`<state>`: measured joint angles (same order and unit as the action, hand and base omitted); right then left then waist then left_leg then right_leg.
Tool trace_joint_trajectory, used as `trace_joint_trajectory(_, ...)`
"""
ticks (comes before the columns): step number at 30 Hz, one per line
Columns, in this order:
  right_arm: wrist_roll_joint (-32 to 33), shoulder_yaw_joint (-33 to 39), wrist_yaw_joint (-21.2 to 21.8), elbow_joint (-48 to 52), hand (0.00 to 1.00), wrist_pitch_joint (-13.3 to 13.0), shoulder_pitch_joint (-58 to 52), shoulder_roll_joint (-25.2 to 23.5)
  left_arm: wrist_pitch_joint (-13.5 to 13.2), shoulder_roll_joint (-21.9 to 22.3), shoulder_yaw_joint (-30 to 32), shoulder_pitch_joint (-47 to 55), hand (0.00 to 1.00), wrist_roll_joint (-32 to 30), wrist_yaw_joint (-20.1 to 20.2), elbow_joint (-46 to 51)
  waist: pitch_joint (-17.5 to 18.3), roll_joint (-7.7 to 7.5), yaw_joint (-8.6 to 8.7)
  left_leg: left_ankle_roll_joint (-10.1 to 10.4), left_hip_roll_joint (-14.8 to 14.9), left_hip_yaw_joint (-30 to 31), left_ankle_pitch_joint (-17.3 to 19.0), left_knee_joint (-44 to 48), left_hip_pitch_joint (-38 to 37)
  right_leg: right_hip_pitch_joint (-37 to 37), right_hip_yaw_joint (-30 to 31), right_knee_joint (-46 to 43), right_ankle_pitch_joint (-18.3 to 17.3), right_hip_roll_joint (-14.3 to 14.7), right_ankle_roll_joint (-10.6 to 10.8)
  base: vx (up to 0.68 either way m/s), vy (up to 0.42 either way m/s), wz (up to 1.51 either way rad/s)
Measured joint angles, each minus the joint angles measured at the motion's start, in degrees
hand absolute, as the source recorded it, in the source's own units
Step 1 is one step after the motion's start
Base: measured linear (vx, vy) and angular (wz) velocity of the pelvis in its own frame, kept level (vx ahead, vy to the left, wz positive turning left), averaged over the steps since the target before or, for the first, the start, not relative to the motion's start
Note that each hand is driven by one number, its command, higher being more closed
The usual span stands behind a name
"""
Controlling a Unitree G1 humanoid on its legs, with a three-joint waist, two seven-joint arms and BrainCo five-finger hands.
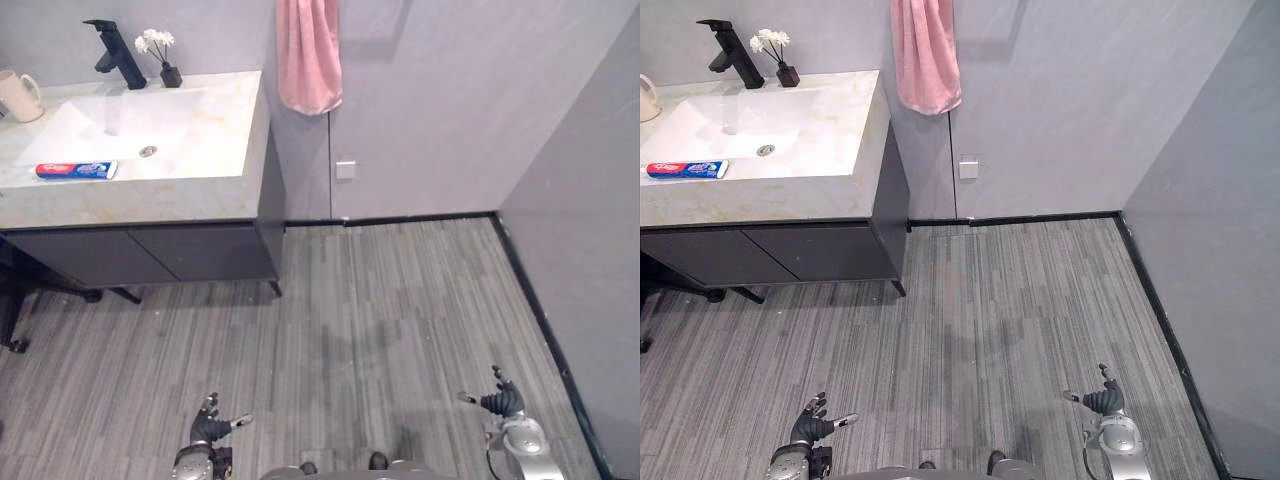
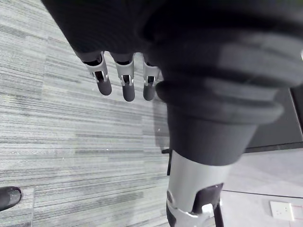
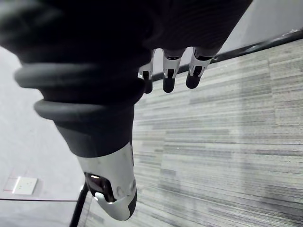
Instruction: Organize washtable
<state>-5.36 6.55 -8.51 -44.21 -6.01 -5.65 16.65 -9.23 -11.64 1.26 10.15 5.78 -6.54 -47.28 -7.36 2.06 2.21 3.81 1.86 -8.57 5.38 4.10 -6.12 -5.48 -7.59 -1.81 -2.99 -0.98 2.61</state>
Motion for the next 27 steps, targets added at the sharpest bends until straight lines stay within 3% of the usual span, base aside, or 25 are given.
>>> trace_joint_trajectory(4, 0.6, 0.0, 0.0, -0.1, 0.0, 0.1, -0.1, -0.1, 0.0, 0.0, 0.0, 0.1, 0.0, 0.2, 0.0, 0.0, 0.4, 0.67, -0.01, -0.1, 0.0, 0.0, 0.0, -0.3, 0.8, 0.8, -0.1, 0.1, 0.0, 0.0, -0.1, -0.1, -0.017, -0.01)
trace_joint_trajectory(12, 2.9, 0.1, 0.0, -0.1, 0.0, 0.3, -0.4, -0.6, 0.2, 0.0, 0.0, 0.6, 0.0, 0.4, 0.2, 0.0, 0.8, 0.18, 0.01, -1.0, 0.5, -0.1, -0.2, -2.5, 1.6, 1.8, -0.5, 2.7, 2.0, 1.0, -1.8, -0.1, -0.017, 0.01)
trace_joint_trajectory(19, 3.1, 0.5, 0.0, -0.1, 0.0, 0.4, -0.4, -0.8, 0.3, 0.0, 0.3, 1.4, 0.0, 0.8, 0.2, 0.1, 0.9, -0.04, -0.01, -1.1, 0.6, -0.3, -0.1, -3.0, 2.5, 2.5, -0.4, 4.0, 2.2, 1.2, -1.3, -0.01, -0.003, -0.01)
trace_joint_trajectory(25, 3.1, 2.1, -0.2, 0.0, 0.0, 1.4, 1.4, -2.6, 0.7, 0.0, 0.9, 1.6, 0.0, 1.6, 0.2, 4.4, 0.7, -0.11, -0.95, -2.4, 1.5, -3.0, 3.6, 2.3, 6.7, 6.6, 2.3, 0.9, 0.5, 1.5, -1.0, 0.09, 0.022, -0.26)
trace_joint_trajectory(27, 3.2, 2.2, -0.3, 0.0, 0.0, 1.6, 2.0, -2.7, 0.7, 0.0, 1.2, 1.4, 0.0, 2.6, 0.2, 5.4, 0.7, 0.06, -1.49, -2.7, 2.0, -4.3, 6.1, 5.1, 7.9, 9.1, 3.8, -3.4, -2.0, 1.5, -0.4, 0.12, 0.048, -0.4)
